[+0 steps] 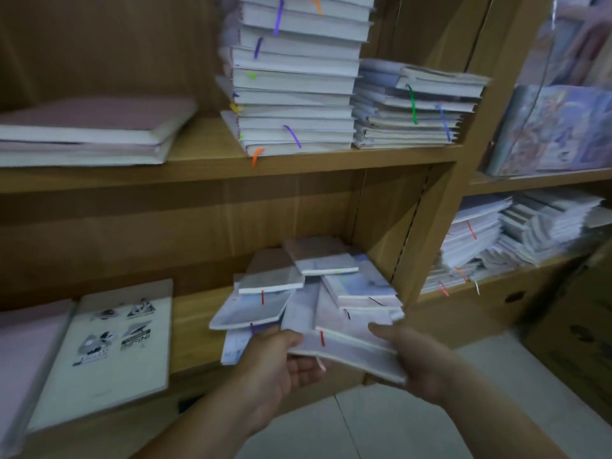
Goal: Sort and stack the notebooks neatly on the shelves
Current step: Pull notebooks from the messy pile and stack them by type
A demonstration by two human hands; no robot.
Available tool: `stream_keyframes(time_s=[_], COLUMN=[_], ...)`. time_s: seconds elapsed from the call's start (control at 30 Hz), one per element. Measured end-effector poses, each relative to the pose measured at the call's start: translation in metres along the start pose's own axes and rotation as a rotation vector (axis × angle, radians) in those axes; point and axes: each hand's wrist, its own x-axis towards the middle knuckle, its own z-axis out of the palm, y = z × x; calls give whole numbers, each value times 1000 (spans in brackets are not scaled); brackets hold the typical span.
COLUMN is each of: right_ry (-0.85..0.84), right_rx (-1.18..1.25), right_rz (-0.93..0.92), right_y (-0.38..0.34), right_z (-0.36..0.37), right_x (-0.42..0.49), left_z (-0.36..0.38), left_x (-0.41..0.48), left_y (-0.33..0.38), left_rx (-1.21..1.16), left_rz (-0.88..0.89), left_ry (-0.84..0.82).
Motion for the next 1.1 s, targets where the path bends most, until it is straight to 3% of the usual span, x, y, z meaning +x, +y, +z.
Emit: stream_keyframes(time_s=[0.1,0.2,0.37,0.6,0.7,0.8,0.9,1.1], right_ry=[46,-41,158,99,19,7,-31,-70], right_rx=[119,209,151,-60,-284,-479,-544,-589], right_rz=[-73,-171,-380,-463,-484,-526,-543,-600], right_y=[-7,-21,-26,-2,22,34,48,44], right_z=[12,34,89,163,197,232,262,301], right_x=[-22,-57,-112,-151,-124,-94,-57,0], left_z=[-22,-43,-68,-144,-193,-227,-247,-269], left_x=[-30,-59,-85,-114,-128,-137,-132,-100], left_y=[15,37,55,80,85,75,59,61], left_rx=[-75,-96,23,64,92,344,513,521], left_rz=[7,53,78,138,145,150,199,355], left_ry=[-96,-176,-143,-3,45,218,417,497])
